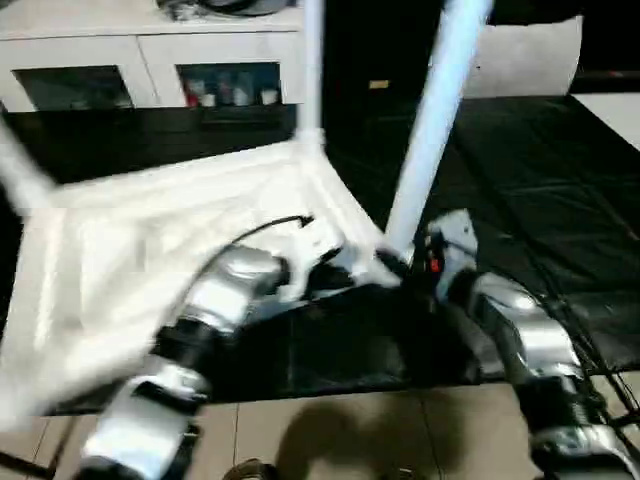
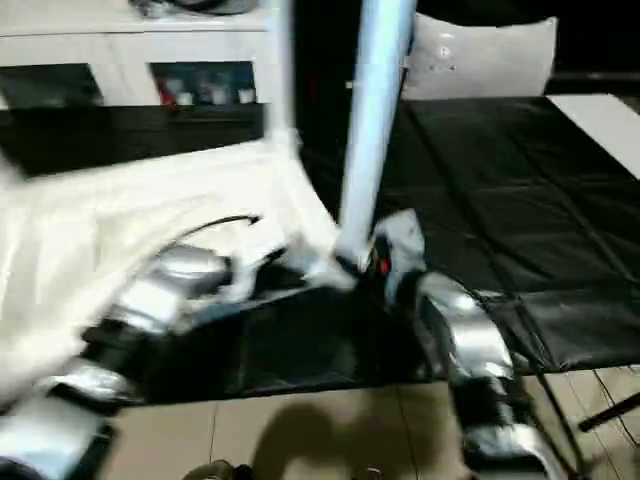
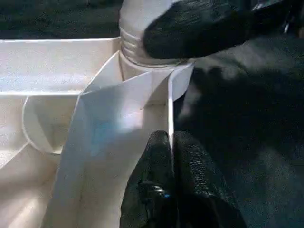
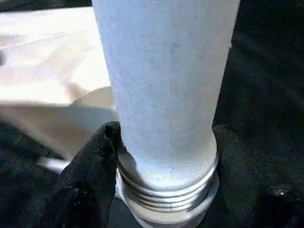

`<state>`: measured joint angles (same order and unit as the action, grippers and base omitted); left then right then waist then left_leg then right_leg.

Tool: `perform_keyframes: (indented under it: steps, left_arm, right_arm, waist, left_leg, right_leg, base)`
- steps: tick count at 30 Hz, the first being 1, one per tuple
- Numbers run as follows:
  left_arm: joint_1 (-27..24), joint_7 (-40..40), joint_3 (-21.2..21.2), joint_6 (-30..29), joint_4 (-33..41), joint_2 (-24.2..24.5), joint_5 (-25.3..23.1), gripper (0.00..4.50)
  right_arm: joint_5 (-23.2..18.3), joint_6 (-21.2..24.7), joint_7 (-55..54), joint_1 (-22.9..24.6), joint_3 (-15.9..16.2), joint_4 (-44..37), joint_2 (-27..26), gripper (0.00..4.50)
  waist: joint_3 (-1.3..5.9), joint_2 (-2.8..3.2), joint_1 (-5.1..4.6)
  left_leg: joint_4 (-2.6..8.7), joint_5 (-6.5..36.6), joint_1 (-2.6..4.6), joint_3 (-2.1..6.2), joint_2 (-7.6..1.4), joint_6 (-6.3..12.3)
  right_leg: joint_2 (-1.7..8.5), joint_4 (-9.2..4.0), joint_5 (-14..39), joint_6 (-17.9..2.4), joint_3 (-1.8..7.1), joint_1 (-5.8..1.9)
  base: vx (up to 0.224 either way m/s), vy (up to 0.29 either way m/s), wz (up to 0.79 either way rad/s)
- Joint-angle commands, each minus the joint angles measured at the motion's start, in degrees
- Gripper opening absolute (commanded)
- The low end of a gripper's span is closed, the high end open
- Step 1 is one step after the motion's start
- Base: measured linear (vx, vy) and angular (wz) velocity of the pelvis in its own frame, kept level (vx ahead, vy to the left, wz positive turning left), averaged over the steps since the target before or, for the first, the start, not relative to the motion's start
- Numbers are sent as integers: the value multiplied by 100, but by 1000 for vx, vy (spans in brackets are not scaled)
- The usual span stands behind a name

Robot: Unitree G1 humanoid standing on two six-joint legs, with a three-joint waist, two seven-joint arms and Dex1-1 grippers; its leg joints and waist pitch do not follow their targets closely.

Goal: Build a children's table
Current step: Rotate leg to tighten

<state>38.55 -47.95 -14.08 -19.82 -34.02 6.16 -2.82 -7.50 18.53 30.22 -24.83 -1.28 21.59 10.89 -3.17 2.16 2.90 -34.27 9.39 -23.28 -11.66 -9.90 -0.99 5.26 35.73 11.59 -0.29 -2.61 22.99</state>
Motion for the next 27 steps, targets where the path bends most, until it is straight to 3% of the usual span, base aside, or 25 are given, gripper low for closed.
perform_keyframes:
  steps: [1, 3, 5, 10, 13, 14, 17, 20, 27]
  left_arm:
    - [263, 351, 124, 6, 398, -325, 191, 0]
    - [265, 414, 88, 2, 425, -345, 126, 0]
    - [252, 327, 9, 91, 440, -261, 54, 0]
    - [181, 78, -102, 133, 532, -25, 3, 0]
    - [119, -236, -170, 304, 551, 202, 5, 0]
    - [103, -310, -203, 360, 558, 259, 1, 0]
    - [43, -844, -413, 719, 504, 595, -60, 0]
    - [15, -1241, -555, 1071, 379, 825, -87, 0]
    - [-44, -2477, -943, 1756, 411, 1347, -21, 0]
  right_arm:
    - [31, 1, -117, -44, 295, 143, -333, 265]
    - [31, -112, -73, -34, 285, 173, -347, 321]
    - [-53, -185, 51, 45, 224, 52, -319, 337]
    - [-130, -285, 278, 133, 192, -121, -134, 382]
    - [-103, -488, 659, 192, 223, -167, 174, 414]
    - [-113, -541, 772, 209, 232, -175, 245, 421]
    - [-122, -801, 1330, 253, 285, -200, 626, 434]
    - [-69, -978, 1805, 244, 374, -158, 950, 443]
    - [-218, -1043, 3065, 239, 667, -191, 1564, 443]
  waist:
    - [470, -85, 51]
    - [472, -82, 60]
    - [459, -86, 63]
    - [435, -67, 53]
    - [443, -17, 64]
    - [443, -40, 64]
    - [446, -33, 90]
    - [438, -24, 104]
    - [432, -31, 250]
  left_leg:
    - [310, 529, 133, 156, -258, 481]
    - [303, 512, 132, 155, -264, 588]
    - [312, 581, 133, 155, -271, 618]
    - [349, 880, 160, 167, -297, 496]
    - [351, 950, 163, 178, -295, 417]
    - [345, 952, 162, 167, -294, 428]
    - [333, 894, 151, 170, -291, 508]
    - [342, 1004, 179, 171, -312, 469]
    - [356, 1132, 205, 151, -351, 394]
  right_leg:
    - [326, -402, 108, -1419, 184, -271]
    - [324, -401, 25, -1438, 178, -279]
    - [321, -415, 104, -1430, 173, -281]
    - [315, -445, 442, -1390, 175, -271]
    - [313, -443, 371, -1391, 174, -275]
    - [312, -443, 314, -1390, 179, -286]
    - [327, -423, 157, -1437, 177, -291]
    - [319, -426, 280, -1457, 174, -272]
    - [324, -395, 371, -1489, 179, -246]
  base:
    - [0, 0, 0]
    - [0, 0, 0]
    - [0, 0, 0]
    - [0, 0, 0]
    - [0, 0, 0]
    - [0, 0, 0]
    - [0, 0, 0]
    - [0, 0, 0]
    - [0, 0, 0]
